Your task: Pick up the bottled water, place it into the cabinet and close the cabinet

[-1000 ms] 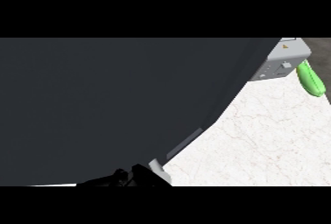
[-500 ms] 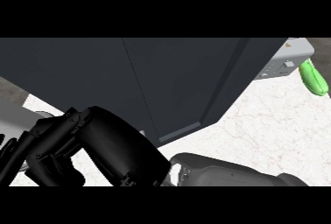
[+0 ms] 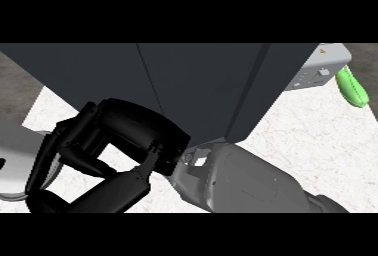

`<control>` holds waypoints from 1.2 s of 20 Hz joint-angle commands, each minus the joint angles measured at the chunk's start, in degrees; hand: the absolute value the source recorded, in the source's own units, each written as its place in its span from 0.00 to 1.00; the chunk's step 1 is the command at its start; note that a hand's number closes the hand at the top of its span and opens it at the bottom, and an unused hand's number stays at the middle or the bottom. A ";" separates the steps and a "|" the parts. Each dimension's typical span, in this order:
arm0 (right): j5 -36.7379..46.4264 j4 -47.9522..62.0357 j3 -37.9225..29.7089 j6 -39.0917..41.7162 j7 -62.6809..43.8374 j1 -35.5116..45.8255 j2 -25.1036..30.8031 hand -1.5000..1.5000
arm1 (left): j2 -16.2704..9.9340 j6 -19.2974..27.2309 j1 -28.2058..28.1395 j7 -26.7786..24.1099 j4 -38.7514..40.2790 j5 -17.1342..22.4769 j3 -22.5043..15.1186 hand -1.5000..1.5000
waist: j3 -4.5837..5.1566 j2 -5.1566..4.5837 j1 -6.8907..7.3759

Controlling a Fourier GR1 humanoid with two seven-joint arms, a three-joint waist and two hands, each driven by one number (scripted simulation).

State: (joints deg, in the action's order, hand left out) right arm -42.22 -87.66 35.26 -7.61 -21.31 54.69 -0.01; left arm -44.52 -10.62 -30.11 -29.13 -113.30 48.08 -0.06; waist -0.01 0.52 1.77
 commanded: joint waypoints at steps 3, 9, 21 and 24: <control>0.87 9.23 -6.93 7.36 4.41 -1.44 3.39 1.00 | 2.73 0.46 0.22 0.37 0.59 -3.35 -0.98 0.00 | 0.02 -0.77 -0.99; 6.69 15.68 -10.57 4.91 8.72 0.29 6.43 1.00 | 1.89 0.09 -1.77 2.61 -3.85 -0.60 0.61 0.00 | 0.00 -0.78 -0.50; 10.45 21.60 -15.33 1.31 11.50 2.85 8.78 1.00 | 1.56 0.73 0.95 5.27 -3.02 -0.33 1.33 0.00 | 0.03 -0.86 -1.41; 12.57 24.04 -15.92 1.72 14.63 3.10 9.82 0.00 | 1.82 -0.13 0.53 5.22 -3.80 -0.10 1.32 0.00 | 0.04 -0.96 -0.57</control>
State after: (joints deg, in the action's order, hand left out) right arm -32.49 -70.88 25.84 -1.78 -8.51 56.52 4.58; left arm -42.79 -10.14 -29.54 -24.45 -116.65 47.69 1.40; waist 0.84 1.51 1.79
